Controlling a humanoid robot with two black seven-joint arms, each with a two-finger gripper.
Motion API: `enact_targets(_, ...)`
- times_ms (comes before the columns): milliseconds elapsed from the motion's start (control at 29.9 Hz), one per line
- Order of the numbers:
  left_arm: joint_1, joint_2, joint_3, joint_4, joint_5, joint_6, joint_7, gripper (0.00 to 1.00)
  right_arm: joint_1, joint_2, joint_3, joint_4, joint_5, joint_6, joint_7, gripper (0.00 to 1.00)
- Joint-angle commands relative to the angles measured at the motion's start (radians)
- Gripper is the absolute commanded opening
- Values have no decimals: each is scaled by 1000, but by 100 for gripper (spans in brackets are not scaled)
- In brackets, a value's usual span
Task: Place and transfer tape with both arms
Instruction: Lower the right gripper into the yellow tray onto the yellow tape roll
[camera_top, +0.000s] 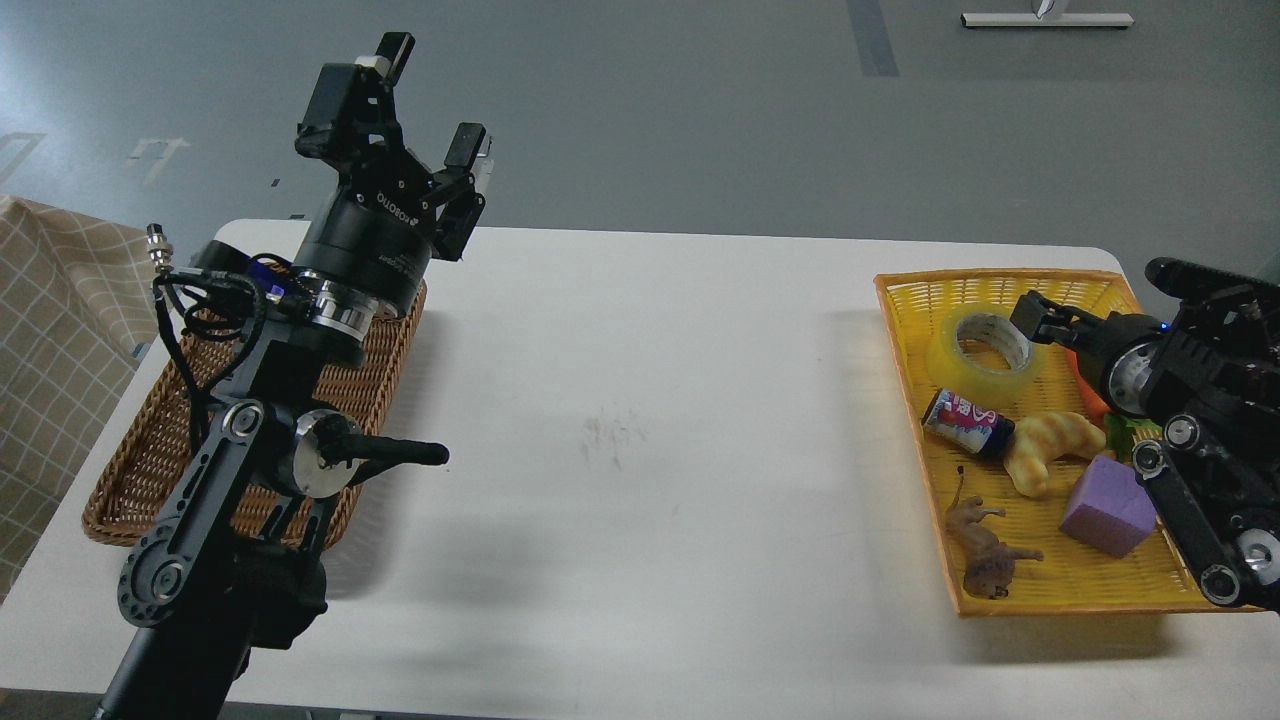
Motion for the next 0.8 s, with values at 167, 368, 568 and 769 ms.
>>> enact_targets(167, 1, 3, 0, 0, 0, 0, 0, 98, 69, 59, -2, -164, 0, -4, 0, 79)
enact_targets(368, 3, 6, 0, 0, 0, 1, 0, 98, 82, 84, -10, -190, 0, -15, 0, 76)
enact_targets(568, 3, -5, 0, 0, 0, 1, -2, 98, 85, 93, -14, -218, 0, -30, -2, 71)
enact_targets(769, 1, -5, 0, 0, 0, 1, -2, 98, 83, 91, -17, -234, 0, -61, -2, 66)
